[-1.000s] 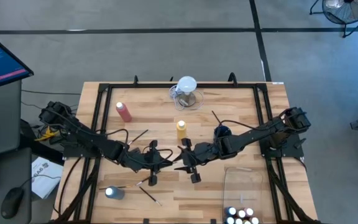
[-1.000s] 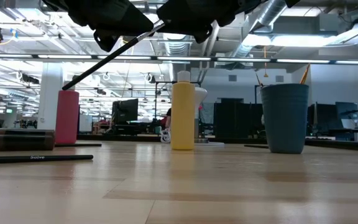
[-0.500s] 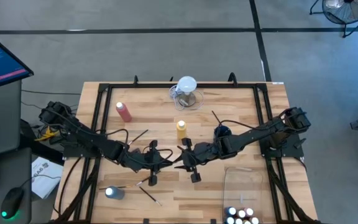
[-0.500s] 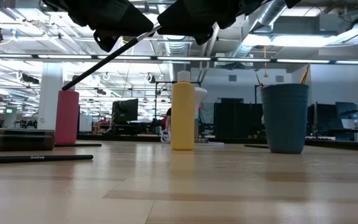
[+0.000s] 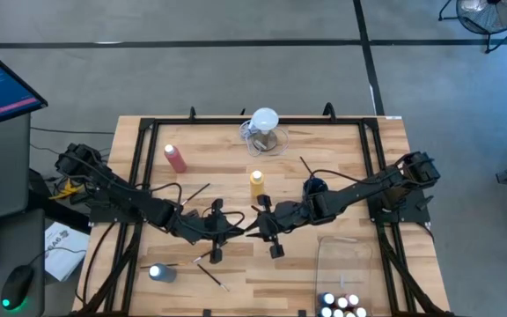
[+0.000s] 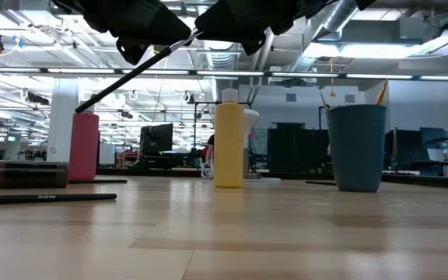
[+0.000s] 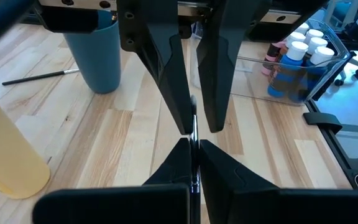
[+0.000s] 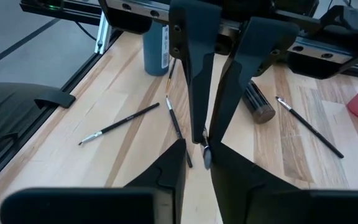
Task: Pick & Place Paint Supplies
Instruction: Put the black silver paintbrush into the blue cup
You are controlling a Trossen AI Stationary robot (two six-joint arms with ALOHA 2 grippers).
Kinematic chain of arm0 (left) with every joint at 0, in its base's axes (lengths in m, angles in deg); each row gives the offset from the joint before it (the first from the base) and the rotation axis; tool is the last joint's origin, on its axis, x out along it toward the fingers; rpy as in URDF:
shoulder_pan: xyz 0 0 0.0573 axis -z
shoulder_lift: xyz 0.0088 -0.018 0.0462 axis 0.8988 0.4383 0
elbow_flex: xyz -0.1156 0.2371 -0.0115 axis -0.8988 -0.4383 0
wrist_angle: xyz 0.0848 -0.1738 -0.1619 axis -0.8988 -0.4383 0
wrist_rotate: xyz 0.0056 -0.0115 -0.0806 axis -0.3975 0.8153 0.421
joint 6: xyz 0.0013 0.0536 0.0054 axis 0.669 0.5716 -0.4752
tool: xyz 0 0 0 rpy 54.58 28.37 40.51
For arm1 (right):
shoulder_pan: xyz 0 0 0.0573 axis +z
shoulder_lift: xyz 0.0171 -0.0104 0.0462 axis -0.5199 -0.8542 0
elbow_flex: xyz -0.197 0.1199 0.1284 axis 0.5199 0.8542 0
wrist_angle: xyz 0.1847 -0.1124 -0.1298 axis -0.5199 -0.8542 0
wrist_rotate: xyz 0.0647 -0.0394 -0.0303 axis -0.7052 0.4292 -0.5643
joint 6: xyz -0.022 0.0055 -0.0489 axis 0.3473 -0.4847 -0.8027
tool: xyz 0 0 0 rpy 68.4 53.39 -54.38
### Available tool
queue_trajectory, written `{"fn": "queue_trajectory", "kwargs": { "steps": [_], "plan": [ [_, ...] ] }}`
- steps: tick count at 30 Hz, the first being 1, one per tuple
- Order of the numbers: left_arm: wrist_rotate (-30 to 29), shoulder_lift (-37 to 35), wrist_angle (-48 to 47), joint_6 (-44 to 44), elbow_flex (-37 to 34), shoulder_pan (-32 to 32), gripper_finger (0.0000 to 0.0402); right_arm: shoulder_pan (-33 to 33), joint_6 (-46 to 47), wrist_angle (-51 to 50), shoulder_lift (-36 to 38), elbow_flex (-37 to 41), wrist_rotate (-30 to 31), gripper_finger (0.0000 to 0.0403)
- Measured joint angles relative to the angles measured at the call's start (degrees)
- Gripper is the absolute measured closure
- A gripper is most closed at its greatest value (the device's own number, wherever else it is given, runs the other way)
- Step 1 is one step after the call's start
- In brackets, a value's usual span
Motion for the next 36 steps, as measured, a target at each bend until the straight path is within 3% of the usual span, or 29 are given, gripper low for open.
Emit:
{"fn": "queue_trajectory", "kwargs": {
  "steps": [13, 36],
  "plan": [
    [0.0, 0.0, 0.0, 0.0, 0.0, 0.0, 0.0402, -0.8, 0.1, -1.3, 0.0, 0.0, 0.0, 0.0396],
    [0.7, 0.0, 0.0, -0.1, 0.0, 0.0, 0.0402, -0.8, -0.1, -0.9, 0.0, 0.0, 0.0, 0.0402]
  ]
}}
